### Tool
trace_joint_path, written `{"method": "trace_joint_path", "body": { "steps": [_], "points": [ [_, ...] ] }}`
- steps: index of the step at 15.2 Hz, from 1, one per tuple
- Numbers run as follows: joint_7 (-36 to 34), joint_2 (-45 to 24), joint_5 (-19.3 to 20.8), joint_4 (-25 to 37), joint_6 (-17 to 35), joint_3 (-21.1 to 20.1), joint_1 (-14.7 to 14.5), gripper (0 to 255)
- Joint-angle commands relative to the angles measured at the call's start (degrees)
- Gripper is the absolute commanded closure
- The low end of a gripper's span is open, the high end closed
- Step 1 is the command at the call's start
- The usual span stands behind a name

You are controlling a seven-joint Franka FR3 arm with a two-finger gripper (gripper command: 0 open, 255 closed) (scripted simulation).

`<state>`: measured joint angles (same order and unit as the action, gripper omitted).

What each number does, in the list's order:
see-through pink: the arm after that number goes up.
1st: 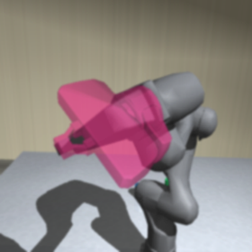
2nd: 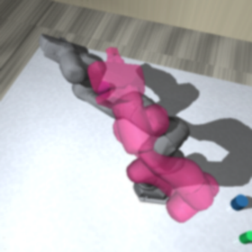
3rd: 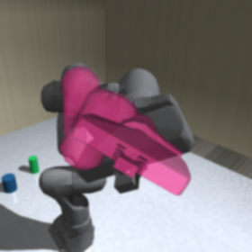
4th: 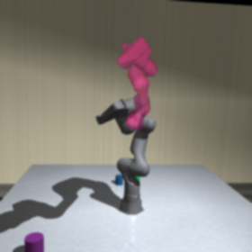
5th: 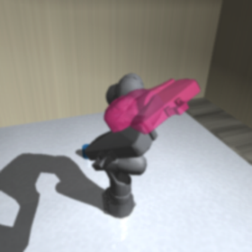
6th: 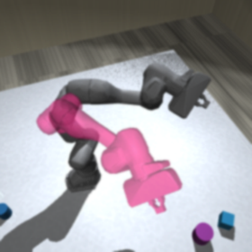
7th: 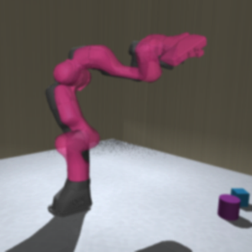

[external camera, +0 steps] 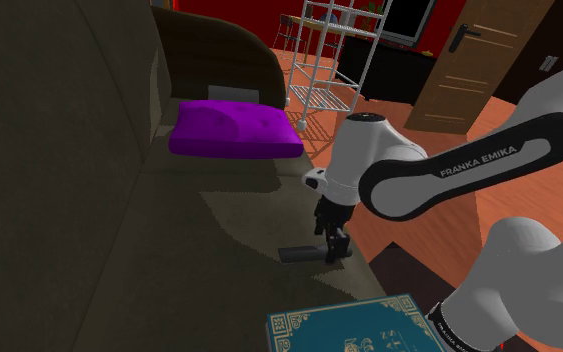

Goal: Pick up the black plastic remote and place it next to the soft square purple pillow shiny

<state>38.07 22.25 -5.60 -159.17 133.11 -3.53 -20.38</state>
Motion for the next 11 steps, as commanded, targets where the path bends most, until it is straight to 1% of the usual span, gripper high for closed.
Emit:
{"method": "trace_joint_path", "body": {
  "steps": [1, 7, 8, 11],
  "points": [
    [0.05, -0.35, -0.08, -0.55, 0.94, -0.03, -0.05, 0],
    [0.05, -0.36, -0.08, -0.54, 0.94, -0.03, -0.05, 0],
    [0.05, -0.36, -0.08, -0.54, 0.94, -0.03, -0.05, 255],
    [0.03, -0.33, -0.1, -0.6, 0.97, -0.05, -0.07, 255]
  ]
}}
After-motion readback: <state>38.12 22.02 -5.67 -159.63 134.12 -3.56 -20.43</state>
